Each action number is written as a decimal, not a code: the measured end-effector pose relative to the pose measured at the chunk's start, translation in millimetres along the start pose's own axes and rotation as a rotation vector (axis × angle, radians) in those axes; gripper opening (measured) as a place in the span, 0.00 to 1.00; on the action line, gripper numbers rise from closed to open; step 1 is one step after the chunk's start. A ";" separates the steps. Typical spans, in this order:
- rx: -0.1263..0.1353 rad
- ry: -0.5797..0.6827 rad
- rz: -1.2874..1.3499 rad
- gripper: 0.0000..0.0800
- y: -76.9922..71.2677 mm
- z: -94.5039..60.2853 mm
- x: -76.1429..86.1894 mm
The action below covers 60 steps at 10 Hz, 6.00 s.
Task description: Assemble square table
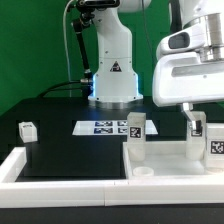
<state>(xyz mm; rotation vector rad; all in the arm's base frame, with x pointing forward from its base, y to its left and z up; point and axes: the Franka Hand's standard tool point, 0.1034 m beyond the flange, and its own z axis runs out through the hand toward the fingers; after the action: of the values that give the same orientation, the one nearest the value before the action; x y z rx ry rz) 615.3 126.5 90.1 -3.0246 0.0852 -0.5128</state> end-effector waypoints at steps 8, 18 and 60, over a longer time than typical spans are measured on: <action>-0.030 -0.211 0.080 0.81 31.4 6.0 9.9; -0.022 -0.174 0.313 0.64 -1.9 13.3 11.5; -0.180 -0.156 1.617 0.36 10.8 11.1 7.0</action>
Offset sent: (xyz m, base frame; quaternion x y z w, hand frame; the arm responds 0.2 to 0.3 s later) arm 0.0112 -0.0229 -0.0147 0.0171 -0.0235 0.0370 0.9989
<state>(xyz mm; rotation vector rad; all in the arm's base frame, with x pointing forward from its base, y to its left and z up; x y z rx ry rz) 625.1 116.0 81.1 -2.0128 2.2305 -0.0519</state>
